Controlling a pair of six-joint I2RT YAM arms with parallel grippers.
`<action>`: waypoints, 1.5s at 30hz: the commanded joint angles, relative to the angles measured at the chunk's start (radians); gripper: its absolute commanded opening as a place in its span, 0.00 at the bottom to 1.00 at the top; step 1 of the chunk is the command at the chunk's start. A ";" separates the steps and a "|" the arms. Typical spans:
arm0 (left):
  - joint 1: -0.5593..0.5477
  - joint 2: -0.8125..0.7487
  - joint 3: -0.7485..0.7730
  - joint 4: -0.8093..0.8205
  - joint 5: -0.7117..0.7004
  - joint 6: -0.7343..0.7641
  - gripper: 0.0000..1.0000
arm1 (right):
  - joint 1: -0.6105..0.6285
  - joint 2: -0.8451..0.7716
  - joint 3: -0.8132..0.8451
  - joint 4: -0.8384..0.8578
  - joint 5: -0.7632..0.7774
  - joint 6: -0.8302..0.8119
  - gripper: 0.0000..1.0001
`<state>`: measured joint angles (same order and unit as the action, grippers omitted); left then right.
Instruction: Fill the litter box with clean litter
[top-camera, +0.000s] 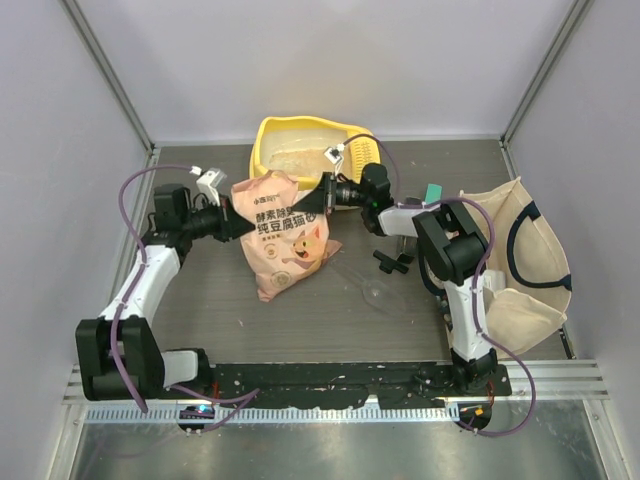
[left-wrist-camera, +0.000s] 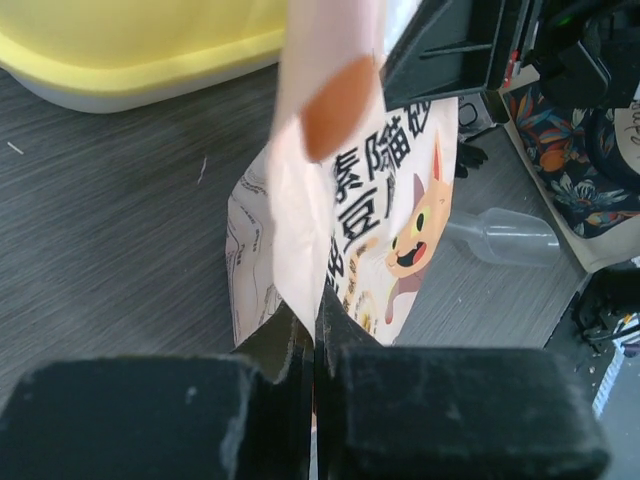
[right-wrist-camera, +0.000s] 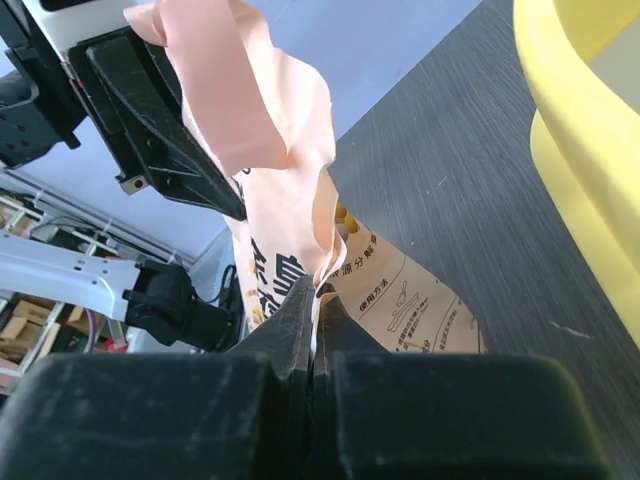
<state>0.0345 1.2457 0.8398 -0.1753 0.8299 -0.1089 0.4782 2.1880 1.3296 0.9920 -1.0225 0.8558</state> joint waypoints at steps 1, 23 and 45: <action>0.013 0.055 0.071 0.131 -0.009 -0.064 0.00 | -0.039 -0.141 -0.024 0.022 -0.044 0.103 0.01; 0.061 0.402 0.254 0.149 0.620 -0.175 0.07 | -0.087 -0.406 -0.227 -0.356 0.075 -0.104 0.02; -0.160 0.432 0.128 0.815 0.255 -0.604 0.33 | -0.096 -0.441 -0.274 -0.366 0.111 -0.121 0.02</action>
<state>-0.1303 1.6600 0.9298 0.4904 1.0740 -0.5701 0.3920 1.8130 1.0477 0.5880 -0.8825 0.7357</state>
